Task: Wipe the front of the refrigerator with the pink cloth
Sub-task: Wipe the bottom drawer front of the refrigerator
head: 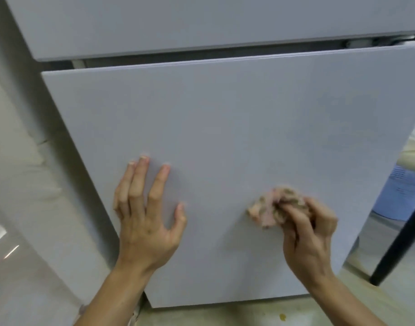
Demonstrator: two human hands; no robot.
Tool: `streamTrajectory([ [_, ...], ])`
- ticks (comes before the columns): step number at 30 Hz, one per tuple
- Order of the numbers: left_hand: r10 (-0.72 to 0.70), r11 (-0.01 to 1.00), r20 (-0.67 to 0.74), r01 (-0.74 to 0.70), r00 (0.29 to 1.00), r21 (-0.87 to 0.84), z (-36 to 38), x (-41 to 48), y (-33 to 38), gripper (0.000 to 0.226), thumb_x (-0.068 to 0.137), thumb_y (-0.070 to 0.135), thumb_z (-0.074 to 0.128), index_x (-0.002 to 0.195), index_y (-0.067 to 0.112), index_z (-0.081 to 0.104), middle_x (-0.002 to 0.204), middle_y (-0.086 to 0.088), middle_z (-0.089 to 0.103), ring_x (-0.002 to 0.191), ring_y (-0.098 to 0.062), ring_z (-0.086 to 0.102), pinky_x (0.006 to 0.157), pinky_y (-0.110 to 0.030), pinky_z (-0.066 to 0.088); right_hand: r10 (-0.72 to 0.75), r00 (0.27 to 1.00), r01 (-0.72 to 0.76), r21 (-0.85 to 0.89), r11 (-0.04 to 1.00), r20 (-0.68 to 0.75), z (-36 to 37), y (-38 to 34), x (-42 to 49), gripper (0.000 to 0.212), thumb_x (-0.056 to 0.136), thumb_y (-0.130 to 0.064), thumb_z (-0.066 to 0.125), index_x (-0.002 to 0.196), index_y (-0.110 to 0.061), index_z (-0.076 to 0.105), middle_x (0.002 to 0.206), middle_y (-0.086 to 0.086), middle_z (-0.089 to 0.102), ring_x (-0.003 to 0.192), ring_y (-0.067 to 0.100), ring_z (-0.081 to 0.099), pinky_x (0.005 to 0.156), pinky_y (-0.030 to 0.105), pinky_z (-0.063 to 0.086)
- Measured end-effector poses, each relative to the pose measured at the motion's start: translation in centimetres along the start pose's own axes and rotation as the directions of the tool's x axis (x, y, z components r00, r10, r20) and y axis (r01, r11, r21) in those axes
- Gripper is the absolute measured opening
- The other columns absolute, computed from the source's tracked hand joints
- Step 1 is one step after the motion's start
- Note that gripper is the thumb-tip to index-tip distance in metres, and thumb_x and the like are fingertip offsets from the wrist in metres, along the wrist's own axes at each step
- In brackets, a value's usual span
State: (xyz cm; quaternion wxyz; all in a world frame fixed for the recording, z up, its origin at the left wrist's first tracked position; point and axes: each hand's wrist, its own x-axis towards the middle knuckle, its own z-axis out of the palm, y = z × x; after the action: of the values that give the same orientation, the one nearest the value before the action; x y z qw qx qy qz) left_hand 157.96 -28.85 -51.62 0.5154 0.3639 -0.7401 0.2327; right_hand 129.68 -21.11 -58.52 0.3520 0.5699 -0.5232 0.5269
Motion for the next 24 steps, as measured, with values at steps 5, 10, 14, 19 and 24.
streamTrajectory([
  [5, -0.060, 0.998, -0.041, 0.059, 0.997, -0.015, -0.8, 0.2, -1.4, 0.074, 0.082, 0.003, 0.058, 0.153, 0.004, 0.035, 0.164, -0.017, 0.026, 0.157, -0.036, 0.022, 0.128, -0.050, 0.017, 0.183, 0.934, -0.123, 0.206, 0.971, -0.306, 2.0, -5.6, 13.2, 0.029, 0.108, -0.009, 0.054, 0.134, -0.007, 0.067, 0.127, 0.017, 0.046, 0.114, 0.048, 0.056, 0.098, 0.060, 0.048],
  [10, -0.223, 0.962, -0.092, 0.204, 0.970, -0.180, -2.7, 0.6, -2.9, 0.081, 0.070, -0.014, 0.044, 0.149, -0.009, 0.033, 0.161, -0.019, 0.025, 0.157, -0.029, 0.021, 0.129, -0.046, 0.018, 0.163, 0.939, -0.083, 0.261, 0.962, -0.302, 6.1, -14.8, 16.7, 0.036, 0.101, 0.004, 0.057, 0.134, -0.004, 0.069, 0.125, 0.022, 0.054, 0.114, 0.039, 0.054, 0.100, 0.053, 0.048],
  [14, -0.261, 0.926, -0.096, 0.221, 0.960, -0.307, -3.9, 0.5, -4.0, 0.077, 0.071, -0.013, 0.043, 0.147, -0.015, 0.033, 0.157, -0.021, 0.028, 0.154, -0.030, 0.027, 0.126, -0.056, 0.027, -0.209, 0.978, 0.209, 0.177, 0.962, -0.018, 9.0, -18.5, 7.6, 0.034, 0.102, 0.001, 0.054, 0.121, -0.012, 0.078, 0.129, 0.013, 0.064, 0.105, 0.032, 0.054, 0.090, 0.041, 0.049],
  [19, -0.201, 0.930, 0.035, 0.202, 0.979, -0.306, -4.7, -1.9, -3.3, 0.058, 0.092, 0.013, 0.043, 0.148, -0.004, 0.042, 0.154, -0.015, 0.040, 0.148, -0.024, 0.037, 0.121, -0.047, 0.036, -0.299, 0.842, 0.138, 0.356, 0.924, 0.449, 7.4, -16.5, -1.7, 0.028, 0.100, -0.008, 0.053, 0.103, -0.023, 0.076, 0.118, 0.000, 0.053, 0.094, 0.022, 0.054, 0.069, 0.037, 0.051],
  [24, -0.136, 0.938, 0.214, 0.195, 0.967, -0.287, -5.2, -2.3, -2.1, 0.038, 0.099, 0.016, 0.044, 0.124, -0.002, 0.067, 0.128, -0.014, 0.063, 0.119, -0.025, 0.059, 0.100, -0.037, 0.051, -0.203, 0.682, -0.176, 0.427, 0.887, 0.703, 4.0, -15.9, 3.5, 0.034, 0.094, -0.028, 0.060, 0.127, -0.031, 0.069, 0.107, 0.001, 0.051, 0.089, 0.023, 0.058, 0.065, 0.036, 0.053],
])
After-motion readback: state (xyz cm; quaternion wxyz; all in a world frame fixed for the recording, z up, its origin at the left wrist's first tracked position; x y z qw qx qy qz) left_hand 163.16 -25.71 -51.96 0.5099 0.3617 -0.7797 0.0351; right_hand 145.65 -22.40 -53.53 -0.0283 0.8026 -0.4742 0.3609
